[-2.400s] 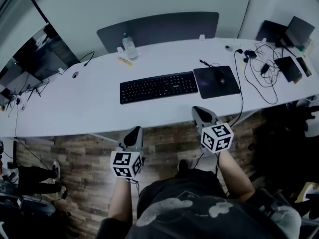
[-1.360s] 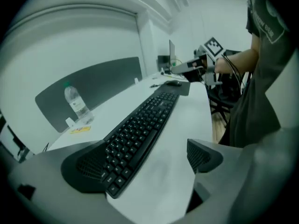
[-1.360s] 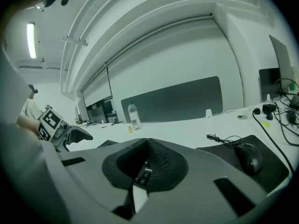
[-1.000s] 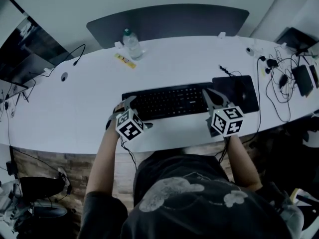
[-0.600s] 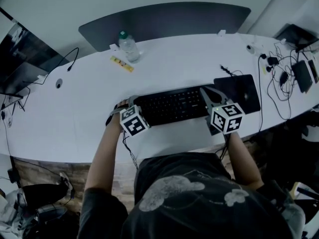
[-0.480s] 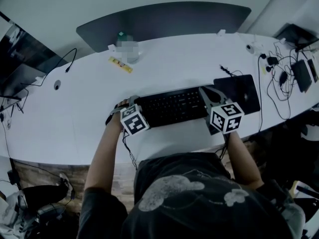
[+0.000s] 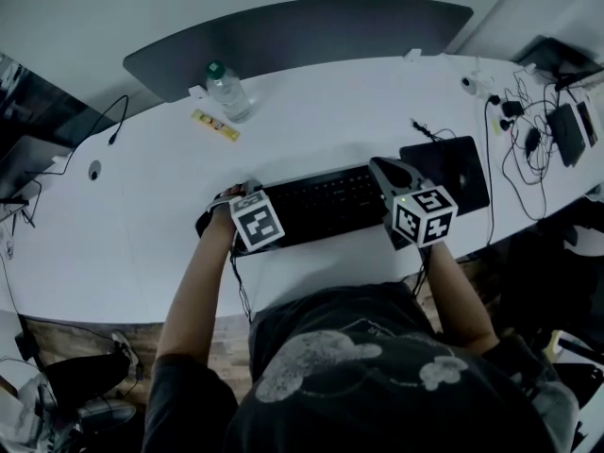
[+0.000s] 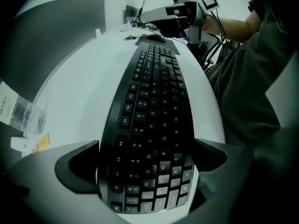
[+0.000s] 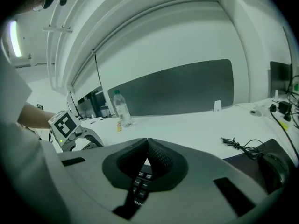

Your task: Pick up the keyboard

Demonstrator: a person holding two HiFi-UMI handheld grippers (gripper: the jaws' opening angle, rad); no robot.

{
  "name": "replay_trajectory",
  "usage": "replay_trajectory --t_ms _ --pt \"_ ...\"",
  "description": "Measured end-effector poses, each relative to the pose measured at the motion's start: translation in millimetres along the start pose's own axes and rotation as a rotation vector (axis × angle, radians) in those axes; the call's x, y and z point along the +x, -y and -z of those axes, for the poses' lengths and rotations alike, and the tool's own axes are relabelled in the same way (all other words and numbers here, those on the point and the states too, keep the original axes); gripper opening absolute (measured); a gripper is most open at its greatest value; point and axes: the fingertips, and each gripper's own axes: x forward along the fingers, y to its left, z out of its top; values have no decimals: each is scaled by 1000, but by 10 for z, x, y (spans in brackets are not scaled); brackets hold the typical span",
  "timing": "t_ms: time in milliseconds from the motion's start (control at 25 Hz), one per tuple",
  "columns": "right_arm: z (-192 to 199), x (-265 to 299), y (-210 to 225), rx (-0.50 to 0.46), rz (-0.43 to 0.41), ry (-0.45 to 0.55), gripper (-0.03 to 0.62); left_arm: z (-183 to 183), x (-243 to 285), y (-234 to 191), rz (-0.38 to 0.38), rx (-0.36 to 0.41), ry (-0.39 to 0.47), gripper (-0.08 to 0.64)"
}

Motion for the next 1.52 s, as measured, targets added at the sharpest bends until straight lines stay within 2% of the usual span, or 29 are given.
replay_trajectory --t_ms 80,280,480,600,680,760,840,960,1160,1320,1520 --pt "10 41 -17 -2 -3 -8 2 -24 52 -9 31 11 -26 591" --pt "60 79 -121 -13 -25 -25 2 -69 125 -40 36 22 -37 592" --pt "25 67 -126 -39 -37 -27 2 -145 110 -41 11 34 18 591" --pt "-25 50 -94 -77 -46 -47 2 -50 94 29 15 16 -43 591" --pt "-53 35 -41 -119 -54 -76 2 23 39 51 -16 12 -88 591" --pt "-88 29 -16 -152 -84 -121 3 32 0 50 -54 15 -93 591" --pt "-104 29 -52 -182 -150 -191 79 22 -21 71 -73 12 -84 591" --pt "-37 32 -161 -259 -286 -334 153 9 -23 134 -89 1 -65 591" --pt "252 120 -394 -467 -579 -608 298 -19 -59 151 -149 11 -58 591" --pt "407 327 -604 -504 -746 -779 314 -29 -92 159 -179 16 -58 591" --pt "642 424 -734 -488 -883 -1023 314 -37 -105 166 -197 19 -58 591"
